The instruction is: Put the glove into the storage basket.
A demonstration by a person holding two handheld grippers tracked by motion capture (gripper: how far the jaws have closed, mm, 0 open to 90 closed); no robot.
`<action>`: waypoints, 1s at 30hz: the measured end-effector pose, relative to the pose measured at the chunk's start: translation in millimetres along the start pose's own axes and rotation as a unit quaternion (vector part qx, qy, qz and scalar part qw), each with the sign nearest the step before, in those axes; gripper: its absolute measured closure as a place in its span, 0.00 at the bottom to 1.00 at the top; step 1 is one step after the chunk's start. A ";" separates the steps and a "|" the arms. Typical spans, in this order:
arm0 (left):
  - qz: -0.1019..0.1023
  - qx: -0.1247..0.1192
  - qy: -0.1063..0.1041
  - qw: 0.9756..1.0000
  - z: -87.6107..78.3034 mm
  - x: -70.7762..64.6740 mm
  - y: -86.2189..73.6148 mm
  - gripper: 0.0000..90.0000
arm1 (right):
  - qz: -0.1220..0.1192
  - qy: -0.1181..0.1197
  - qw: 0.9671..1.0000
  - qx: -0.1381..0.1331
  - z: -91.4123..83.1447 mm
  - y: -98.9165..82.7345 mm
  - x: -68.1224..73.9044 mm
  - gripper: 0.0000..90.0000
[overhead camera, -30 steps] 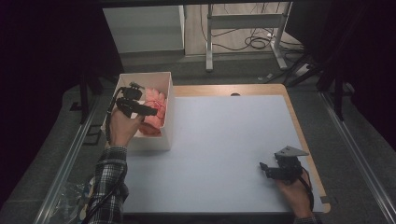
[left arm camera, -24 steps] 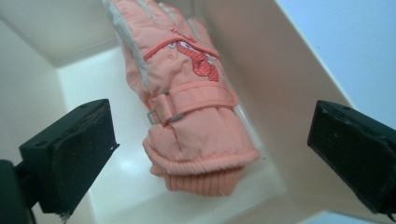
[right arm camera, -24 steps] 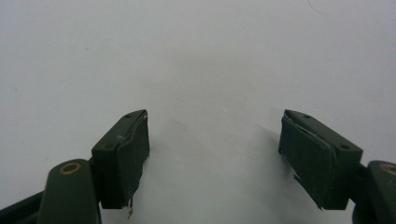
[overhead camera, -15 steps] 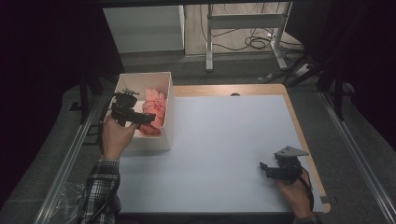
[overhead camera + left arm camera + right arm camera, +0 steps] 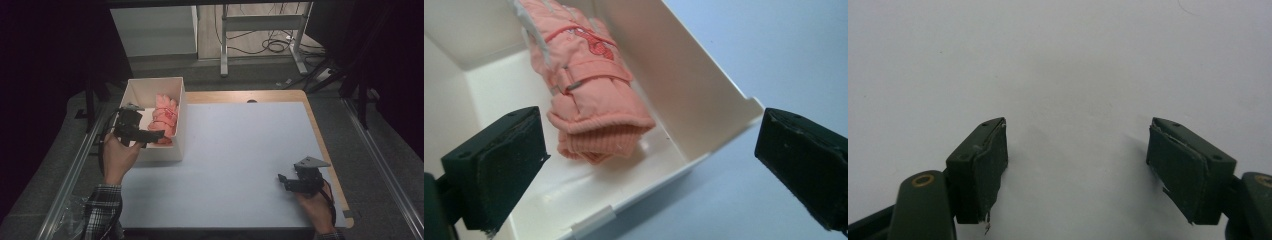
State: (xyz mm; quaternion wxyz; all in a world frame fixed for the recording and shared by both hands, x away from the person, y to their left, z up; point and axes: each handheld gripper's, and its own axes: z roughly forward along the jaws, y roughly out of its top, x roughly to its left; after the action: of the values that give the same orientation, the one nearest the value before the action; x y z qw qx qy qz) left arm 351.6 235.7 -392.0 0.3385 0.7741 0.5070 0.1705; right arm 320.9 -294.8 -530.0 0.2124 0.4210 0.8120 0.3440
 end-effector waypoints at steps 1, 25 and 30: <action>0.002 -0.001 -0.004 1.000 -1.1 -1.2 -1.8 0.00 | 0.000 0.000 1.000 0.000 0.0 0.0 0.0 0.28; 0.060 -0.016 -0.047 0.997 -7.7 -46.3 -43.1 0.00 | -0.001 0.000 1.000 0.000 -0.1 0.1 -0.1 0.28; 0.069 -0.018 -0.063 0.995 -3.5 -60.1 -49.5 0.00 | -0.001 0.000 1.000 0.001 -0.1 0.1 0.0 0.28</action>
State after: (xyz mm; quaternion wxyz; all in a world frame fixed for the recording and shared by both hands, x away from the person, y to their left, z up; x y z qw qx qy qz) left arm 290.6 195.5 -419.3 0.3716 0.8102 0.4266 0.1534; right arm 320.9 -294.8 -529.8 0.2128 0.4203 0.8126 0.3433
